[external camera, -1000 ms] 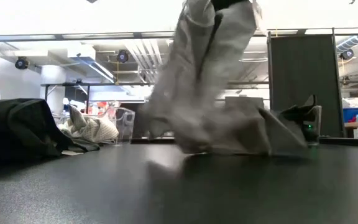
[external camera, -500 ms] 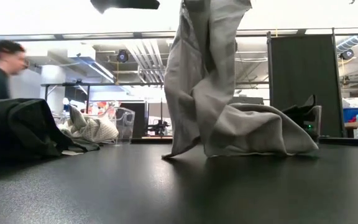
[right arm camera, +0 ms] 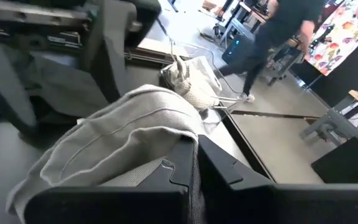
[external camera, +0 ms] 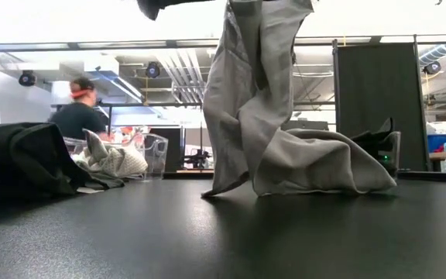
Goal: Sort towels by color in basket
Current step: Put the gray towel into the left transparent bin
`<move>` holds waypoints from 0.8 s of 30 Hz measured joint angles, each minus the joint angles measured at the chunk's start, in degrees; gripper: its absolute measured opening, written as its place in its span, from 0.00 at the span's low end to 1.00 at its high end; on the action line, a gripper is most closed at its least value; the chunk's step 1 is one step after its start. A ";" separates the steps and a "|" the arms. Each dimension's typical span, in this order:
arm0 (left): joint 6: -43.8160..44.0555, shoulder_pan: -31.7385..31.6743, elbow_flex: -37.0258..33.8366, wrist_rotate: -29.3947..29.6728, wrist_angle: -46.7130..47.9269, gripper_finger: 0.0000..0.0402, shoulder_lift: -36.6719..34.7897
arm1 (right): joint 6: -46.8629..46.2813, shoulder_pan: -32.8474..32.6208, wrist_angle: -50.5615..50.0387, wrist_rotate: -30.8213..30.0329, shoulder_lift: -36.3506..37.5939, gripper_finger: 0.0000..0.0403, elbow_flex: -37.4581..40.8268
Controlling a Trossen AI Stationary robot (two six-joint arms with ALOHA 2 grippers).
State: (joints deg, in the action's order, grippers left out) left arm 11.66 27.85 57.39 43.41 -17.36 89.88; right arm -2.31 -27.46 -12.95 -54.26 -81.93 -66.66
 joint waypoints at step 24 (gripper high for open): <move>3.89 -4.93 0.00 -0.50 1.08 0.54 3.19 | 0.35 -0.02 -0.07 0.21 -0.04 0.02 0.33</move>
State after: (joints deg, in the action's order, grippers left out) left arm 15.55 22.92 57.39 42.92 -16.27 93.06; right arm -1.96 -27.49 -13.02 -54.05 -81.97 -66.32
